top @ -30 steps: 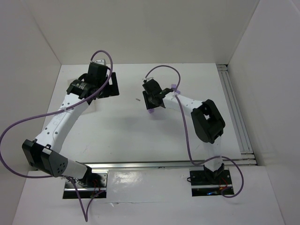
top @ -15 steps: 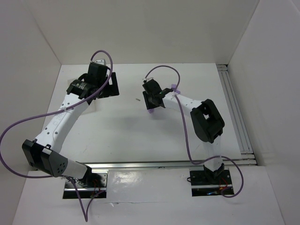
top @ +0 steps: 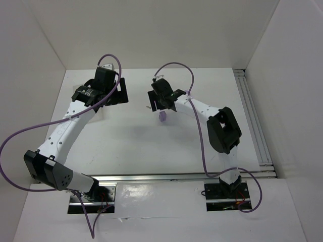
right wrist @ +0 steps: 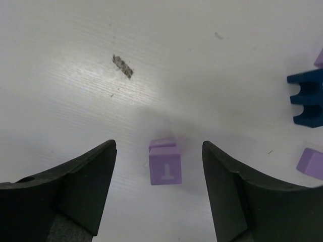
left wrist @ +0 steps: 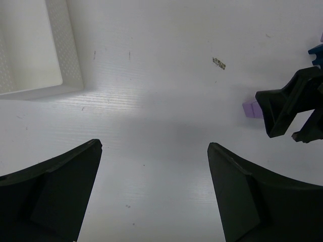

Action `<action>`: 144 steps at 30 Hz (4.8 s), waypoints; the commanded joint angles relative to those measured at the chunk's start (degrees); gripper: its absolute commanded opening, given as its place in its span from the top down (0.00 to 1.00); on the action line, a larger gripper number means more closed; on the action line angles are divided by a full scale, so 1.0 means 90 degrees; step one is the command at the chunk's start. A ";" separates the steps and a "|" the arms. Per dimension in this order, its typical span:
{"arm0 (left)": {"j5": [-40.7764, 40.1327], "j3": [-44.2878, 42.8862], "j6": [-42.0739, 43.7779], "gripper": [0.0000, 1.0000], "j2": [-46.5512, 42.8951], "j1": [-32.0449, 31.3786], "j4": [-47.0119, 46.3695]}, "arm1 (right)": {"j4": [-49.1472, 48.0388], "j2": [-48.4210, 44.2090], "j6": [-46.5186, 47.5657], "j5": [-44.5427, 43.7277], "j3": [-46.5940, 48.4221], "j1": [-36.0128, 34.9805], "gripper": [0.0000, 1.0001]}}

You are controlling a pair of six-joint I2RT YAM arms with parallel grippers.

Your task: Build the wood block tower

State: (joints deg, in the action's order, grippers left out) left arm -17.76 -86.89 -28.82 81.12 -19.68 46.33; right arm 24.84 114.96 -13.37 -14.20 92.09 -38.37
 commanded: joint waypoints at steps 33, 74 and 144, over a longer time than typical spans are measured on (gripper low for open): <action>0.0030 -0.0004 -0.0021 0.01 0.0088 -0.0030 -0.0059 | 0.1039 0.2549 -0.1083 -0.0034 0.3263 0.2486 0.44; 0.0186 -0.0121 -0.0255 0.03 0.0264 -0.0284 -0.0001 | -0.0621 -0.0595 -0.0644 0.0923 -0.1160 0.1265 0.72; 0.3272 -0.0668 -0.1573 1.00 0.4619 -0.0586 -0.1983 | -0.0231 -0.0097 -0.0722 0.0659 -0.1600 0.2642 0.39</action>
State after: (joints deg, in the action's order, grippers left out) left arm 9.93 -91.20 -42.33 121.54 -24.23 28.99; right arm 24.86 113.84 -20.25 -8.73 77.65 -14.83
